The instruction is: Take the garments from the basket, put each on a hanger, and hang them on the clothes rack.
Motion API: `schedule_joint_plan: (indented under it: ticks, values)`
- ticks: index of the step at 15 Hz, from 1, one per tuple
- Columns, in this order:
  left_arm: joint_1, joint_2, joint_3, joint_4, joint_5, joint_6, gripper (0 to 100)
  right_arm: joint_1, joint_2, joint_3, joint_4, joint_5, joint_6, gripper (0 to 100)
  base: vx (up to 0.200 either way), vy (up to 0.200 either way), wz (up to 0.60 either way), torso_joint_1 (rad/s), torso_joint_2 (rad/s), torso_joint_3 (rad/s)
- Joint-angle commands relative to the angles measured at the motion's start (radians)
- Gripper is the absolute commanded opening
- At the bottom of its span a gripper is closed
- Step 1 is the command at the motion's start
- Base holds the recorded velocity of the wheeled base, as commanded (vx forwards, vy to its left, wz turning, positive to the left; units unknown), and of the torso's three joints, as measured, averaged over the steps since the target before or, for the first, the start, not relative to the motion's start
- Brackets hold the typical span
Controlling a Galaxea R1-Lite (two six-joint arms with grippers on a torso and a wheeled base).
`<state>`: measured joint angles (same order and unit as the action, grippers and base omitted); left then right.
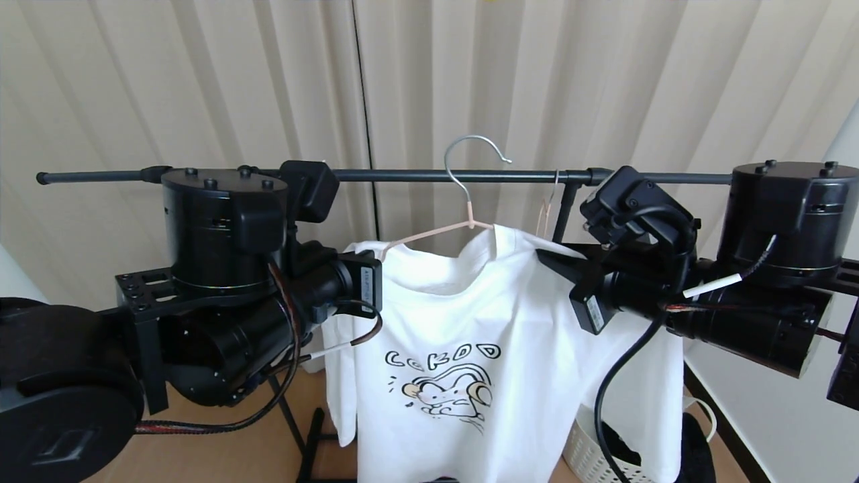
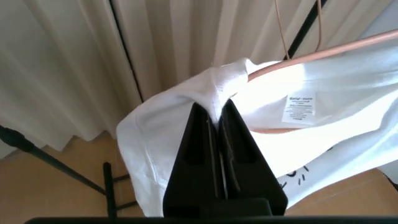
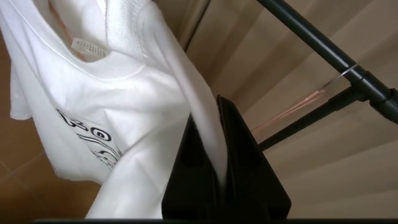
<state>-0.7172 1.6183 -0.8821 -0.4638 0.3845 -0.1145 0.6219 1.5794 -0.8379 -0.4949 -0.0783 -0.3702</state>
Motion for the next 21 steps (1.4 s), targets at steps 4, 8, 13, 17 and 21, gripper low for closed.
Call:
schedule_joint_plan:
  ticks: [4,8,13,17,21]
  values:
    - [-0.039,-0.005,-0.02,-0.003,-0.001,-0.001,0,0.025,0.027,-0.003,-0.001,0.008,0.037,0,0.0,0.0,0.0,0.0,0.0,0.0]
    - [-0.09,-0.02,-0.043,-0.003,-0.001,-0.001,0,0.027,0.054,-0.007,-0.004,0.012,0.063,0,0.0,0.0,0.0,0.0,0.0,0.0]
    - [-0.116,-0.038,-0.057,0.019,-0.003,0.012,0,0.024,0.077,-0.001,-0.001,0.078,0.07,0,0.0,0.0,0.0,0.0,0.0,0.0]
    - [-0.027,-0.089,-0.047,0.129,-0.006,0.016,0,-0.099,-0.025,0.022,0.059,0.318,0.051,0,0.0,0.0,0.0,0.0,0.0,0.0]
    - [0.03,-0.097,-0.067,0.152,-0.01,0.033,0,-0.136,-0.035,0.039,0.102,0.425,-0.015,0,0.0,0.0,0.0,0.0,0.0,0.0]
